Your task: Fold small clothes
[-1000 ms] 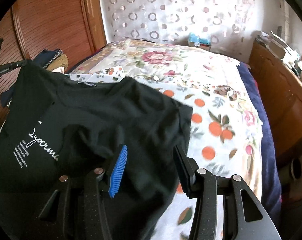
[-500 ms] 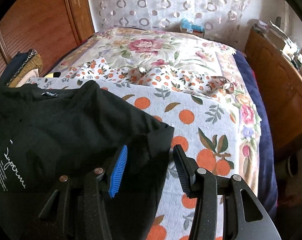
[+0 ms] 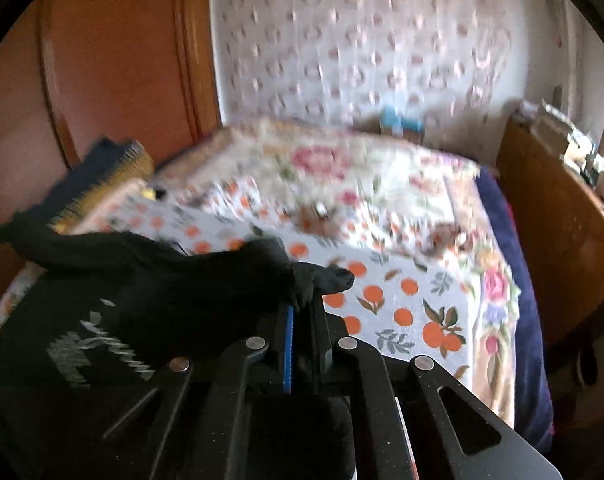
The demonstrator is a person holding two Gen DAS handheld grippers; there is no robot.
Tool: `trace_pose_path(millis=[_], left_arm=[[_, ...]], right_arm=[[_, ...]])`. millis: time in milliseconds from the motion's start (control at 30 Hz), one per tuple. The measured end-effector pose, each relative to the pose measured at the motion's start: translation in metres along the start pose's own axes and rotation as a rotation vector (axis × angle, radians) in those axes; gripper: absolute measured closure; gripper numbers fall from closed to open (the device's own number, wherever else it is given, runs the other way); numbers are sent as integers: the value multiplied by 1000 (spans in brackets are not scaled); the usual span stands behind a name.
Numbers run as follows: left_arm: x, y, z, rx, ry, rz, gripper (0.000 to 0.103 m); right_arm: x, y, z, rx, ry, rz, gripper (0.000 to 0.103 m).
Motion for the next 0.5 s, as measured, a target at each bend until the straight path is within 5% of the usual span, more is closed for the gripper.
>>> trace_pose_path(millis=[500], left_arm=[[102,41,15,43,7,63,99]], right_arm=[[165,75,-52,-17,-5,89,97]])
Point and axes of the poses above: each gripper's, at about its wrist camera, not at the fingertips, and x roughly against the way its jaws point, z to its right, y to its underside, the point moved 4 cm from there along -x, roughly the way its jaws point, and after that the axes turned 11 degrees about z, right-handed, at the moved point
